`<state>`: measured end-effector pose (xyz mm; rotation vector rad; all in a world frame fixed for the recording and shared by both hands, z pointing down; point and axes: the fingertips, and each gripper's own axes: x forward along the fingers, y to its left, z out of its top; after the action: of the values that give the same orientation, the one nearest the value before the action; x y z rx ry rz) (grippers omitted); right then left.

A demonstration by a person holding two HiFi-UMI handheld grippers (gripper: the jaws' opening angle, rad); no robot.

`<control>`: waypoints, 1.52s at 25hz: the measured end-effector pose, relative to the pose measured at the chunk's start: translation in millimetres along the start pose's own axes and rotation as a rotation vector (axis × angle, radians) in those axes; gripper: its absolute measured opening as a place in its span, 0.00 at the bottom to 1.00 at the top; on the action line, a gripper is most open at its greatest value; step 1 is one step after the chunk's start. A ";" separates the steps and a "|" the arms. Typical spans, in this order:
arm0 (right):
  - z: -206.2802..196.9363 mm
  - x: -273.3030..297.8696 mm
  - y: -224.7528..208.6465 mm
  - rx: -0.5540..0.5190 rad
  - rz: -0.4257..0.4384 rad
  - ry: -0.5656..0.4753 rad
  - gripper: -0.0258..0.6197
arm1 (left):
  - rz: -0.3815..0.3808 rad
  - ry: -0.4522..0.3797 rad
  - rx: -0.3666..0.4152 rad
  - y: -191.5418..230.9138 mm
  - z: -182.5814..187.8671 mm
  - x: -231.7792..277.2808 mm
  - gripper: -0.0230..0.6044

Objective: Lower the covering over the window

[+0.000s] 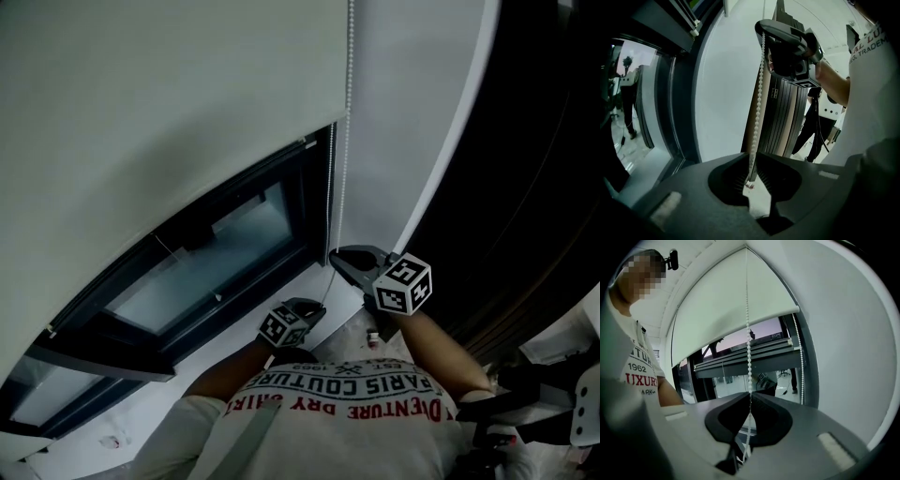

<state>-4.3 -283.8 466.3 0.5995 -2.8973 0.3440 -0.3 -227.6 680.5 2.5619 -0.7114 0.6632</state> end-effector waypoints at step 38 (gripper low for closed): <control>-13.1 -10.3 1.9 -0.043 -0.006 0.016 0.06 | -0.004 -0.644 0.188 -45.7 400.0 -175.4 0.06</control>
<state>5.7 -274.9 476.4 0.5956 -2.8792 0.2832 25.6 -320.6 252.1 2.9680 -0.8654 -0.1308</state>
